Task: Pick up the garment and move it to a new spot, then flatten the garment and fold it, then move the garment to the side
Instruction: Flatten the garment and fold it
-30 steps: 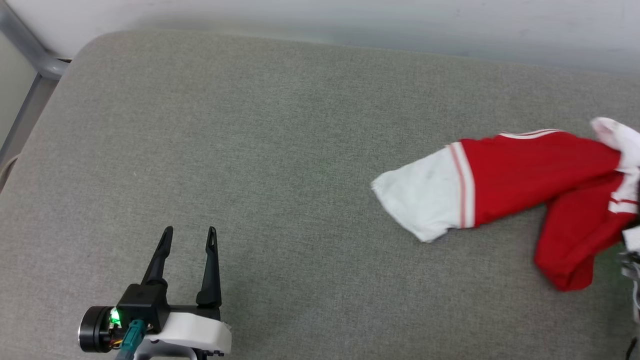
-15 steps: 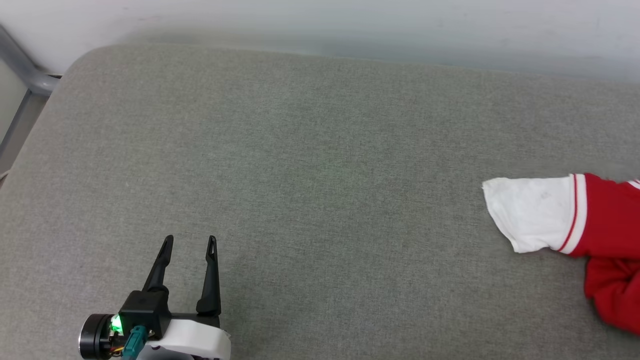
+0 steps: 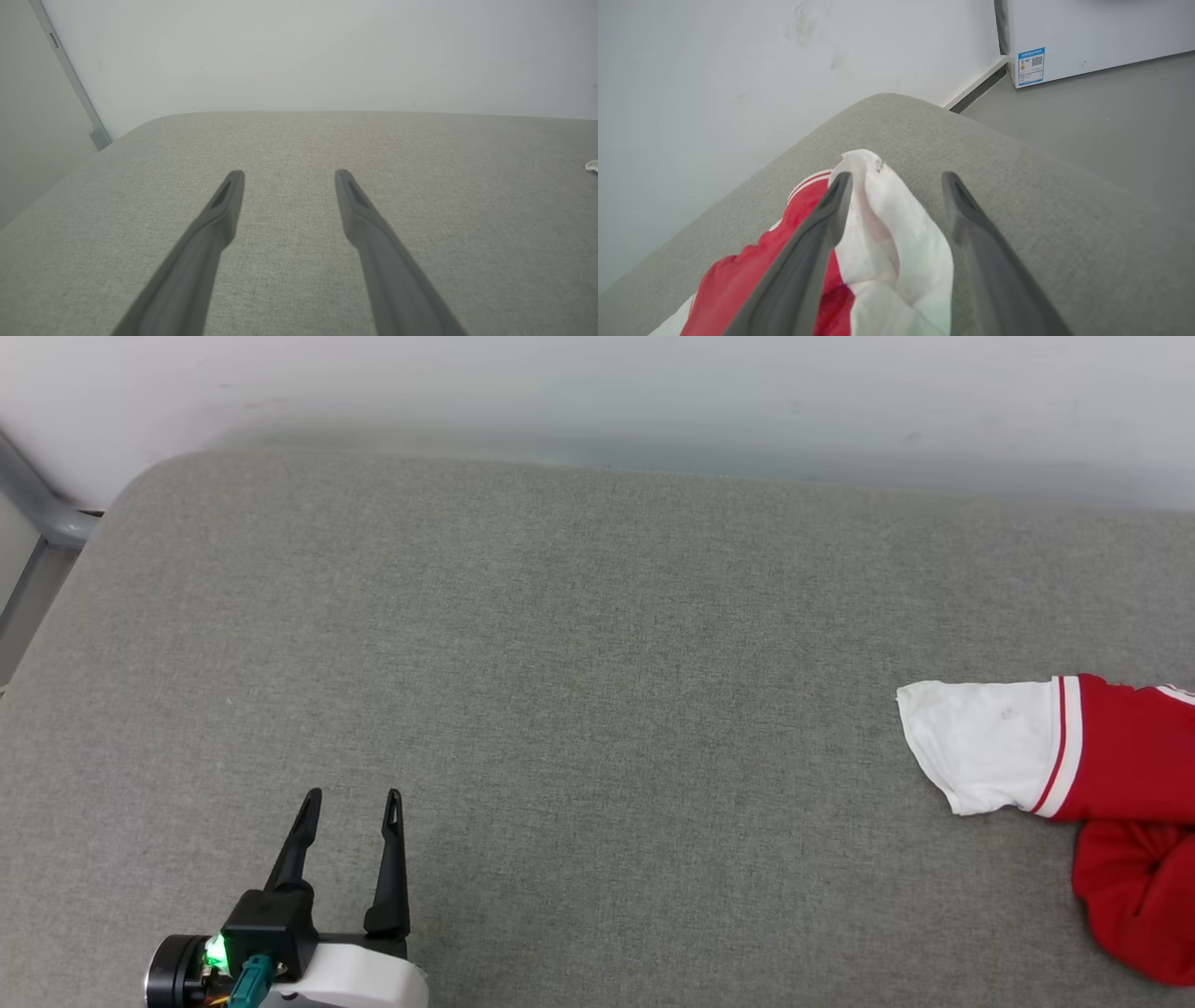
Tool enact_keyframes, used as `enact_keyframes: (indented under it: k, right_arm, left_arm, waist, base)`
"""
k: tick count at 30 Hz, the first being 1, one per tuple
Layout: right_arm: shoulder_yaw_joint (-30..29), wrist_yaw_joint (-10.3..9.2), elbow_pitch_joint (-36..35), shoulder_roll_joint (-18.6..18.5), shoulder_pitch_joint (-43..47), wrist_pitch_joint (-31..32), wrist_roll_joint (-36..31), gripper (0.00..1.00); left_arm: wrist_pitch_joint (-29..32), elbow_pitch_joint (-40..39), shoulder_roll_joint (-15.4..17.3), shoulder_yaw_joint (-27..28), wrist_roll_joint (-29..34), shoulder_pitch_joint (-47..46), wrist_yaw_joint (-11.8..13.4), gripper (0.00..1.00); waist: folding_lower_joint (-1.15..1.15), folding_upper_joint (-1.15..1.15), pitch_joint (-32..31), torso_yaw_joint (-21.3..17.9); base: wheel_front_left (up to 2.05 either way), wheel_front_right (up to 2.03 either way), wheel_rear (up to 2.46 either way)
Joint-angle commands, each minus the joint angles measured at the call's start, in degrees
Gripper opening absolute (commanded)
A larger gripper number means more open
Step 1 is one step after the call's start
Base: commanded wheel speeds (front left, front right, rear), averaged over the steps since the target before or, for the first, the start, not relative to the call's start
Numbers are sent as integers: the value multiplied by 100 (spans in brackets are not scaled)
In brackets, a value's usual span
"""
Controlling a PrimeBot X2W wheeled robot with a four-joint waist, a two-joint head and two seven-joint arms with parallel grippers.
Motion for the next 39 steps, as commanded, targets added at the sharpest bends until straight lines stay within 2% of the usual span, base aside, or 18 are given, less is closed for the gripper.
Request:
enact_keyframes:
  k: [1,2,3,4,5,9,15,16,20,23,27,31,39]
  right_arm:
    - [-53,-4,-93,-52,37,-25,-57,100]
    - [-270,-4,-652,69,121,-23,-425,100]
    - [-270,-4,-652,69,121,-23,-425,100]
    - [-345,-3,-967,136,157,-21,-645,100]
    - [-321,-3,-1895,363,198,-22,-1148,100]
    - [131,-4,-3166,471,198,438,-1821,100]
    - [1098,-5,-4613,300,122,1755,-2275,100]
    - [1551,-4,-4851,69,188,2577,-2299,100]
    - [2114,-4,-4818,-336,323,3847,-2054,100]
    - [2457,-5,-4726,-610,342,4789,-1591,100]
    - [2779,-5,-4453,-919,392,5652,-1146,100]
    - [3031,-5,-4043,-1091,354,6068,-957,100]
    - [3604,-3,-2928,-1054,247,6156,-1052,100]
  left_arm:
    - [-15,-8,-4,28,19,35,3,100]
    - [-15,-23,-3,35,21,62,8,100]
    - [-15,-23,-3,35,21,62,8,100]
    - [-15,-31,-2,35,23,77,15,100]
    - [-15,-50,-2,28,41,104,29,100]
    - [-15,-68,-3,37,65,95,9,100]
    - [-15,-94,-3,29,44,20,-6,100]
    - [-15,-103,-3,10,17,1,7,100]
    - [-15,-105,-3,-8,-34,-21,30,100]
    - [-15,-114,-3,-25,-60,-46,42,100]
    - [-15,-118,-3,-55,-93,-122,49,100]
    - [-15,-105,-3,-101,-137,-232,25,100]
    - [-15,-109,-3,-155,-190,-401,48,100]
  waist:
    - [0,0,-13,-6]
    - [0,0,-44,-13]
    - [0,0,-44,-13]
    - [0,0,-59,-15]
    - [0,0,-102,-19]
    - [0,0,-115,-2]
    - [0,0,-82,76]
    - [0,0,-45,126]
    - [0,0,20,185]
    - [0,0,85,221]
    - [0,0,214,269]
    - [0,0,386,354]
    - [0,0,712,518]
  base:
    - [0,0,0]
    - [0,0,0]
    - [0,0,0]
    - [0,0,0]
    - [0,0,0]
    - [0,0,0]
    - [0,0,0]
    - [0,0,0]
    - [0,0,0]
    - [0,0,0]
    - [0,0,0]
    - [0,0,0]
    - [0,0,0]
